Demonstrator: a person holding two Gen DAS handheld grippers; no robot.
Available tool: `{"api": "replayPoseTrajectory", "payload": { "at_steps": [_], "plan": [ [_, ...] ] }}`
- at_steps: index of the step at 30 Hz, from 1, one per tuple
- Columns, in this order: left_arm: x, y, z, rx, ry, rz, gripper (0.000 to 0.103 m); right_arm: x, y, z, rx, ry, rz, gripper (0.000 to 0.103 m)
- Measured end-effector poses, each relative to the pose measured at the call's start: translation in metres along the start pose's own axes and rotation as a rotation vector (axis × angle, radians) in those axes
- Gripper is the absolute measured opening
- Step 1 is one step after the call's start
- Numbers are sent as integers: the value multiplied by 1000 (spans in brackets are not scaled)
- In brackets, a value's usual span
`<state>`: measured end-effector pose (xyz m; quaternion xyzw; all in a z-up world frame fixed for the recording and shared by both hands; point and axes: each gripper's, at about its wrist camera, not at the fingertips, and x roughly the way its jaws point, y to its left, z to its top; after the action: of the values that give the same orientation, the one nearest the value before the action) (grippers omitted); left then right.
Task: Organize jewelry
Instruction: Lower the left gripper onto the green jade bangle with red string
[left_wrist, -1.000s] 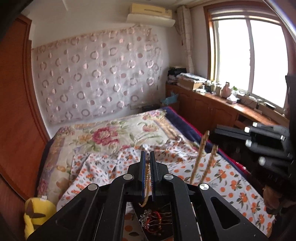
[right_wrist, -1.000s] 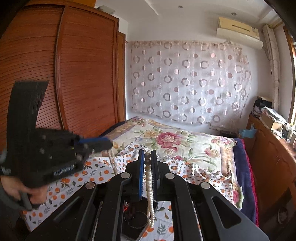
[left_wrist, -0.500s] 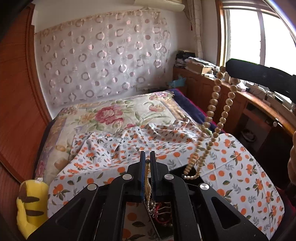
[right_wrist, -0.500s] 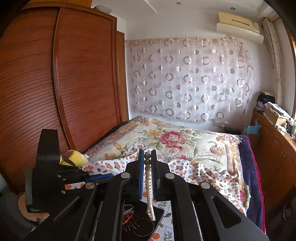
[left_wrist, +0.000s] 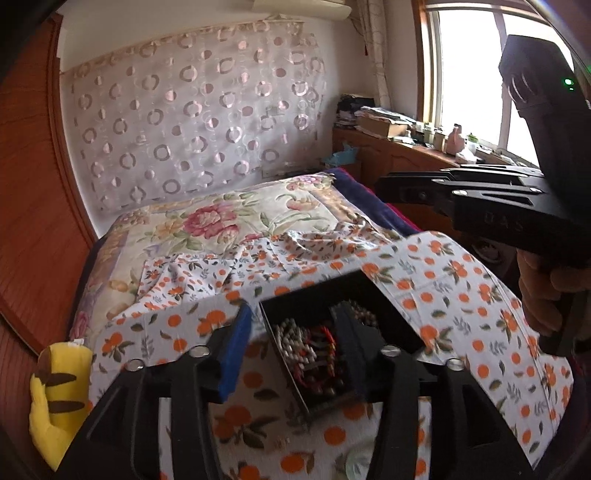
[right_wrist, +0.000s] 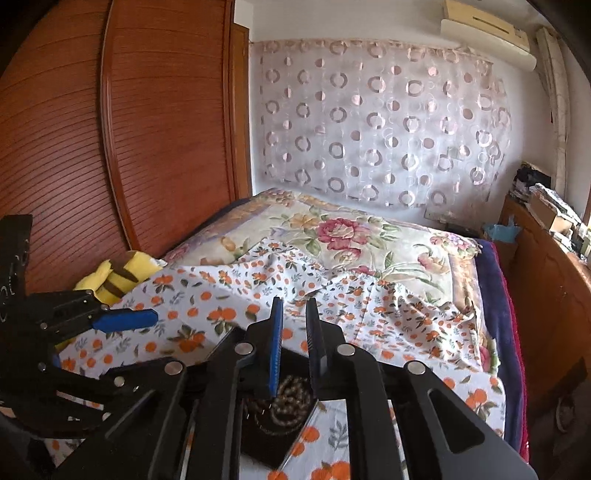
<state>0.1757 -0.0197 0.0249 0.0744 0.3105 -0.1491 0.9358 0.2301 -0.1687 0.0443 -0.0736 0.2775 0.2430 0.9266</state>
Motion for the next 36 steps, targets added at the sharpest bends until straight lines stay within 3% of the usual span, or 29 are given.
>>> {"api": "replayPoseTrajectory", "payload": {
  "at_steps": [3,7,19,20,21,23,36],
  "plan": [
    [-10,-9,-13,15,-10,-12,55,-6,0,-13,8,6,-2,14],
    [-24,-21,-28,32,-26,-37,71,-14,1,-36,34,10,10,14],
    [-24,-43,-72,46,23,-43,87,-24,2,-96,71,56,18,14],
    [-22,-41,-75,42,32,-49,88,-25,2,-101,70,66,16,16],
    [-21,-41,-78,39,42,-52,90,-26,1,-108,73,76,14,24],
    [-17,-40,-87,29,56,-47,91,-28,-1,-118,85,89,11,33],
    [0,-38,-124,-16,156,-58,91,-21,23,-183,29,228,57,33]
  ]
}}
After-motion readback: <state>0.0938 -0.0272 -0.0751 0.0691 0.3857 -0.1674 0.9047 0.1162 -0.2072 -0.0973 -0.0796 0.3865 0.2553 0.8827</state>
